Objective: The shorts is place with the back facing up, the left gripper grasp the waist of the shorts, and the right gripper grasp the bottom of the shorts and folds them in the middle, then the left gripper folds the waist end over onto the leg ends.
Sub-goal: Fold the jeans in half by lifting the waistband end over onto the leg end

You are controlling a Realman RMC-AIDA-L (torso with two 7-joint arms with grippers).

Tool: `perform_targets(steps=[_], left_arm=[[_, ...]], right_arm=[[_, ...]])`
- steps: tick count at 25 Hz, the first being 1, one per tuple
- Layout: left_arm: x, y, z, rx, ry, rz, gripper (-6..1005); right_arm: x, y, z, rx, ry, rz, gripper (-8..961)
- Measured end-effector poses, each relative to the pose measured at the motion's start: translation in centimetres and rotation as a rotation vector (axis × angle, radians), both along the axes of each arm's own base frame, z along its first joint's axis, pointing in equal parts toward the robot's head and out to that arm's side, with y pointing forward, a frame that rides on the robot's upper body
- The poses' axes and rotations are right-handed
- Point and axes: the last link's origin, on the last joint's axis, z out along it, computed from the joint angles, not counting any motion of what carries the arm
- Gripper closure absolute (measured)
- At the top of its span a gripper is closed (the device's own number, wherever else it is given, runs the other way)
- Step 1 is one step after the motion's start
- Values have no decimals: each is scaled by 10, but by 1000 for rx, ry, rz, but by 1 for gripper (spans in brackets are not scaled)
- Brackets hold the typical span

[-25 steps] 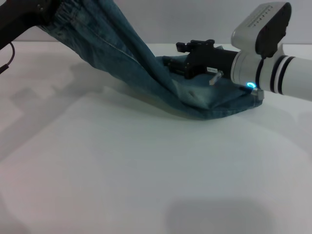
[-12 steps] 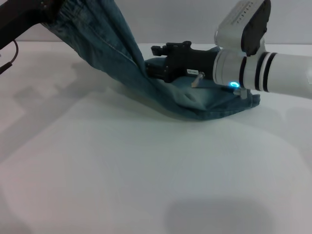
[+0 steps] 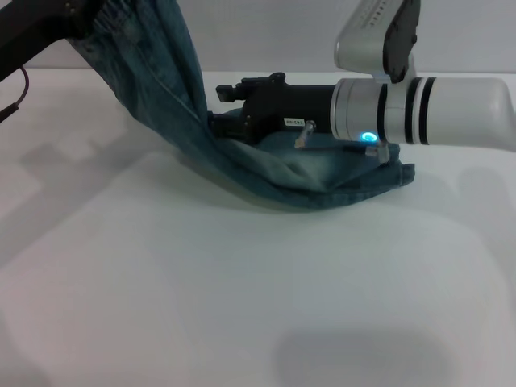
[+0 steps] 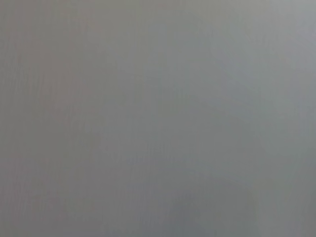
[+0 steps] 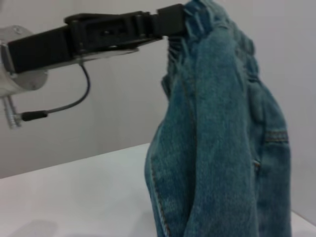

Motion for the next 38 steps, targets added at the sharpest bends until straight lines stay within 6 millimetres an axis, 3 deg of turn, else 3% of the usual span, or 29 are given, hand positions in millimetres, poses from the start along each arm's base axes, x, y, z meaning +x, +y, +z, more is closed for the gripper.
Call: perform_targets(steps=[12, 18, 28, 38], left_arm=[[0, 0, -2, -3, -2, 4, 957], [-2, -1, -2, -5, -3, 11, 958], [-5, -3, -3, -9, -4, 16, 959], [-5, -4, -4, -16, 2, 13, 960]], right_arm=[[-39, -7, 5, -156, -2, 65, 422], [-43, -10, 2, -176, -37, 94, 423], [-9, -10, 15, -115, -5, 3, 423], [34, -4, 64, 66, 128, -121, 423]])
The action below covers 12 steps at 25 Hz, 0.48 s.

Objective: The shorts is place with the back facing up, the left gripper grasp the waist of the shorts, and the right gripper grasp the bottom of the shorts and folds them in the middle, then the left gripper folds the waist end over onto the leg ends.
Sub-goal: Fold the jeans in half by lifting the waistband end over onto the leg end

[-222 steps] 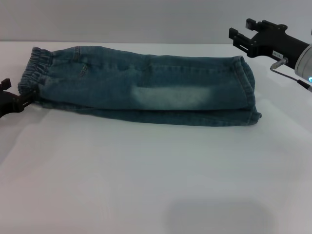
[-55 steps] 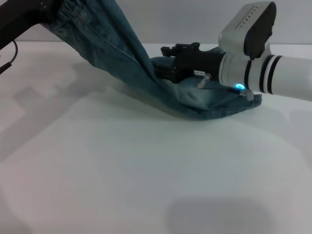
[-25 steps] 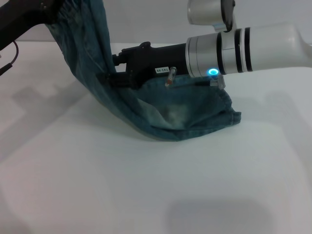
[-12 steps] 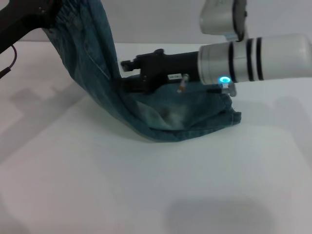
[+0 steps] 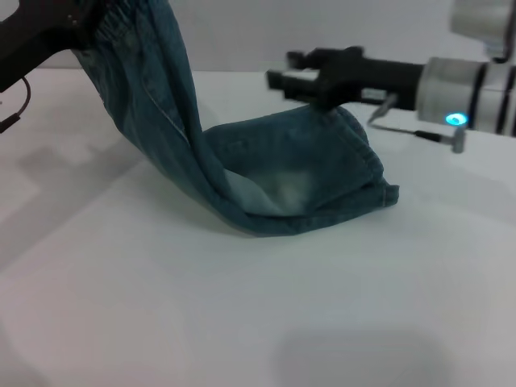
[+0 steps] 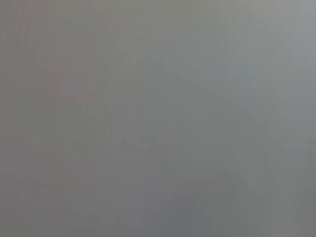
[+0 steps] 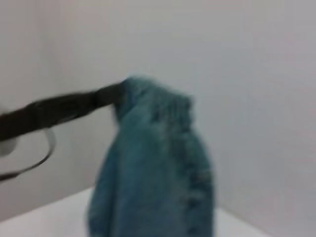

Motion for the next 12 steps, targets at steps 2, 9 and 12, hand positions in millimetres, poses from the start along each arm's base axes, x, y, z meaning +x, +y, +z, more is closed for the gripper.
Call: perform_targets(steps=[2, 9, 12], left_arm=[[2, 0, -3, -11, 4, -6, 960], [16, -5, -21, -112, 1, -59, 961], [22, -4, -28, -139, -7, -73, 961]], right_arm=[[11, 2, 13, 46, 31, -40, 423], [48, 7, 40, 183, 80, -188, 423], [59, 8, 44, 218, 67, -232, 423]])
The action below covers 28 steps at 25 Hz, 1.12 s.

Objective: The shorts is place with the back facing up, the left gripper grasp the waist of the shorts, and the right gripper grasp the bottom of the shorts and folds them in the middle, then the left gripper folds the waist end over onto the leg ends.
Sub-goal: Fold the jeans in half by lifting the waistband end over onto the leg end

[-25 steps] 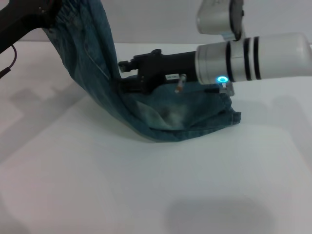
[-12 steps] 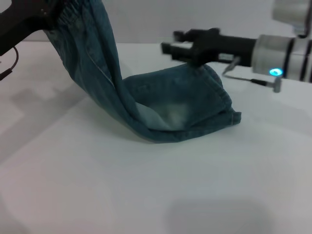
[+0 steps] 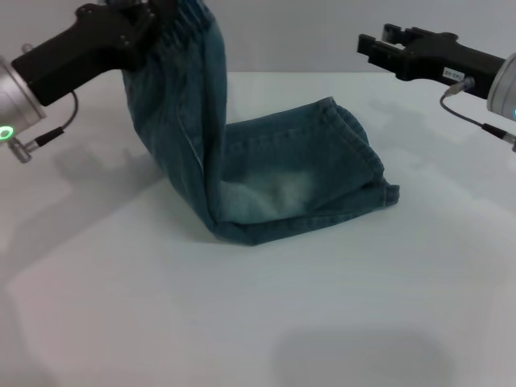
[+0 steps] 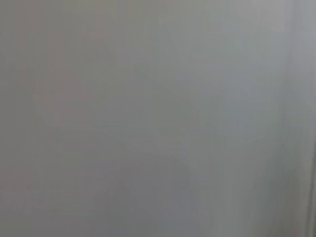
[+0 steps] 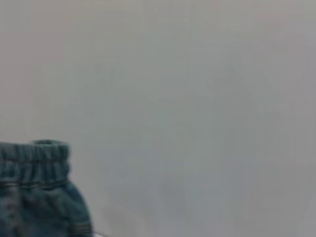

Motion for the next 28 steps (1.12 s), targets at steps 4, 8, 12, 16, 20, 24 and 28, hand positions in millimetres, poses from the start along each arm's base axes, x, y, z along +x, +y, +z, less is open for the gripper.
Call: perform_targets(steps=[4, 8, 12, 16, 20, 24, 28], left_arm=[[11, 1, -12, -50, 6, -33, 962], [22, 1, -22, -91, 11, -62, 962], [29, 4, -27, -96, 12, -76, 962], [36, 10, -35, -101, 46, -68, 963], [47, 15, -47, -131, 92, -84, 963], [59, 18, -51, -141, 85, -108, 943], [66, 19, -51, -135, 62, -119, 863]], right_arm=[[10, 1, 3, 27, -17, -42, 423], [15, 0, 5, 39, -17, -63, 423], [21, -1, 8, 53, -12, -77, 423], [23, -1, 9, 60, -7, -86, 423], [24, -1, 9, 61, -6, -88, 423], [25, 0, 10, 68, -12, -96, 423], [25, 1, 10, 71, -20, -99, 423]])
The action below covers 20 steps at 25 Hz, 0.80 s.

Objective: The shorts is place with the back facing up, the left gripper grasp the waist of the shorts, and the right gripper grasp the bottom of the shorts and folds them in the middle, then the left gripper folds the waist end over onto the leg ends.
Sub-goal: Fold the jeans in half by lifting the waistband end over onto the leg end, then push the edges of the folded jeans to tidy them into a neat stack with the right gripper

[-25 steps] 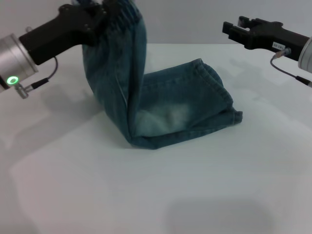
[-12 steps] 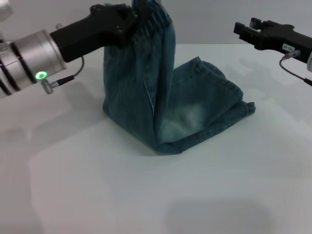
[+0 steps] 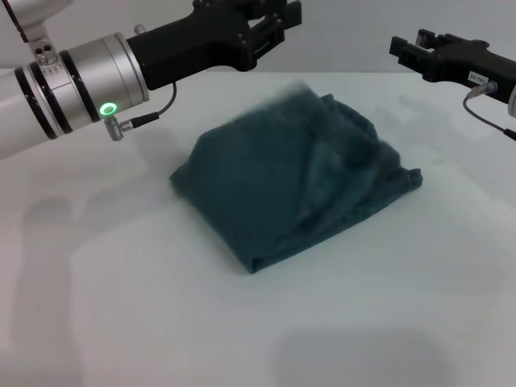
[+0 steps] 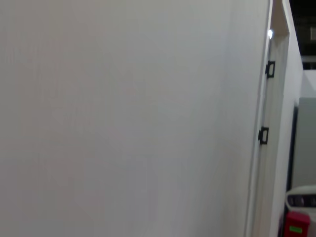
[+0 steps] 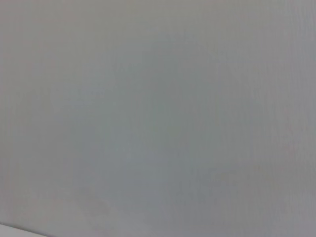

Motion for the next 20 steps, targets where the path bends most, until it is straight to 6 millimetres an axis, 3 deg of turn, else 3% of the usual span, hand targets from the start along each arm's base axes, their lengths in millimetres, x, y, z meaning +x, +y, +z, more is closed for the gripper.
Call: perform_targets(steps=[6, 12, 17, 19, 20], left_arm=[[-2, 1, 4, 23, -28, 16, 700], [-21, -4, 12, 103, -45, 43, 464], [-60, -13, 26, 271, -118, 148, 275], [-60, -13, 26, 271, -118, 148, 215], [-91, -25, 35, 362, -152, 241, 185]], right_arm=[[0, 2, 0, 8, -9, -1, 423], [-8, 2, 1, -10, -13, 44, 424], [-33, -5, -4, -117, -6, 191, 424], [-43, -11, -8, -171, 0, 261, 424], [-50, -15, -10, -207, 2, 306, 424]])
